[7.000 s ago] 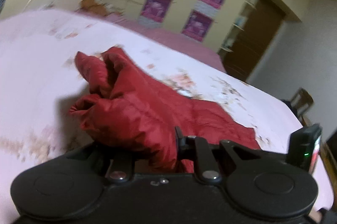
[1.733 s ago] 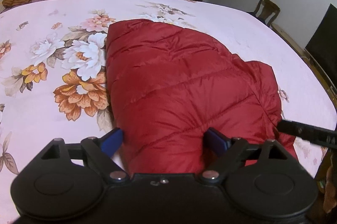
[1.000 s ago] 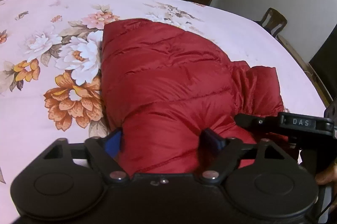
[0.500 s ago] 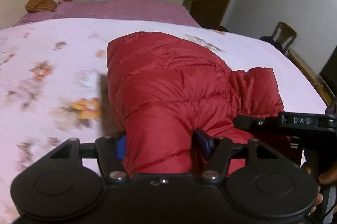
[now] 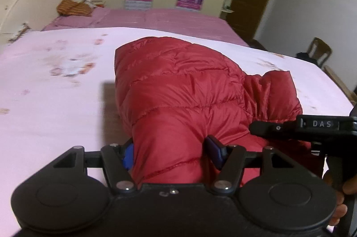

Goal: Fold large clothes

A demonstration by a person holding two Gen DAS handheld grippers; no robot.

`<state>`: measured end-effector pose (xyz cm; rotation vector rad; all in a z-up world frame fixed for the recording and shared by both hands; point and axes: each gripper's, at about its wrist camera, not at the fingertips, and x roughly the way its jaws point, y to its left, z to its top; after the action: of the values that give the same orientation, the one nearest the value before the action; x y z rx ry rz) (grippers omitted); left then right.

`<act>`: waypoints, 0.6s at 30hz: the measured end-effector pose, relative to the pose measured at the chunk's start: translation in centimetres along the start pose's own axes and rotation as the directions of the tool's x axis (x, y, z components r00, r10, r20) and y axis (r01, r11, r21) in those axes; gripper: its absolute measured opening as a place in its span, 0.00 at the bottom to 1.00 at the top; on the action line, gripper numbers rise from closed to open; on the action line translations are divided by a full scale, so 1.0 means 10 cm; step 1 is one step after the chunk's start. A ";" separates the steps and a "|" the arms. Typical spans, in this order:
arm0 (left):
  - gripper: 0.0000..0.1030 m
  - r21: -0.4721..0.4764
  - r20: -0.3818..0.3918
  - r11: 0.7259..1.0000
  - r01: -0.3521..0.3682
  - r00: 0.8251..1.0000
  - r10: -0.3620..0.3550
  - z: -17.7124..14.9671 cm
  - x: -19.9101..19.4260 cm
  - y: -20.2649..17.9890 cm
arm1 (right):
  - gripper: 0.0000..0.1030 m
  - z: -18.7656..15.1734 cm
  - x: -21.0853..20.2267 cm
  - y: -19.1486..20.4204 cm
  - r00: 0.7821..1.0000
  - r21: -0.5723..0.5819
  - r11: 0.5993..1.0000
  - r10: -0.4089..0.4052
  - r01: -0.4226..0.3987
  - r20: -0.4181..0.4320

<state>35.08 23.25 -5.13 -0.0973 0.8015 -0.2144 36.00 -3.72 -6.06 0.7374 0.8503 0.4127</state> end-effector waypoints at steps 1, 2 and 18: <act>0.60 -0.004 0.002 1.000 -0.011 1.000 0.011 0.02 0.00 0.12 | 0.31 -0.02 0.12 0.06 1.000 -0.005 1.000 0.002 -0.002 -0.007; 0.60 -0.008 0.003 1.000 -0.023 1.000 0.023 0.02 0.01 0.22 | 0.31 -0.04 0.24 0.12 1.000 -0.004 1.000 0.006 -0.006 -0.018; 0.62 0.096 0.013 0.984 -0.153 0.988 0.152 -0.14 0.13 0.66 | 0.50 -0.12 0.69 0.14 0.992 -0.054 0.991 -0.126 0.126 0.001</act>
<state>35.99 29.39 -8.13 0.0550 0.7883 -0.1079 39.12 1.89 -9.15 0.6295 0.8798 0.3224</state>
